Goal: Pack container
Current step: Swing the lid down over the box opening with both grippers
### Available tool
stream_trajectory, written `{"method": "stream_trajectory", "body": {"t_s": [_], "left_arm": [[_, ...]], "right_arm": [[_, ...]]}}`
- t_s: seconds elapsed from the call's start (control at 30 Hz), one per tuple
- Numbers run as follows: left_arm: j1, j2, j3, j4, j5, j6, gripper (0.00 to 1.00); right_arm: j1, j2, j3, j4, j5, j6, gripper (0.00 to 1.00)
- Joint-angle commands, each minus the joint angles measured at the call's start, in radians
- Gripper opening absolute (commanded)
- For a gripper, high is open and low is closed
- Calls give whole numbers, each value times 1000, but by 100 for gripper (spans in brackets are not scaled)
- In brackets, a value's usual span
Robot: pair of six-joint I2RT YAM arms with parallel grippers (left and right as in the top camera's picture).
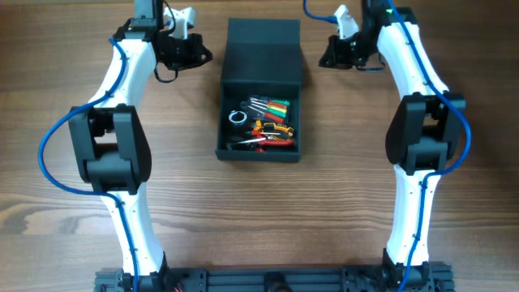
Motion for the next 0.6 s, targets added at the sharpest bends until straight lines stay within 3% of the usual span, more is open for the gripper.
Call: {"method": "stream_trajectory", "body": {"t_s": [0.0, 0.23, 0.57], "left_arm": [[20, 31, 0, -1, -17, -18, 4], [21, 105, 0, 24, 74, -19, 4], [21, 172, 0, 121, 181, -115, 4]], "right_arm": [[10, -7, 20, 5, 34, 37, 4], [11, 21, 21, 37, -26, 39, 5], [11, 89, 21, 70, -121, 104, 4]]}}
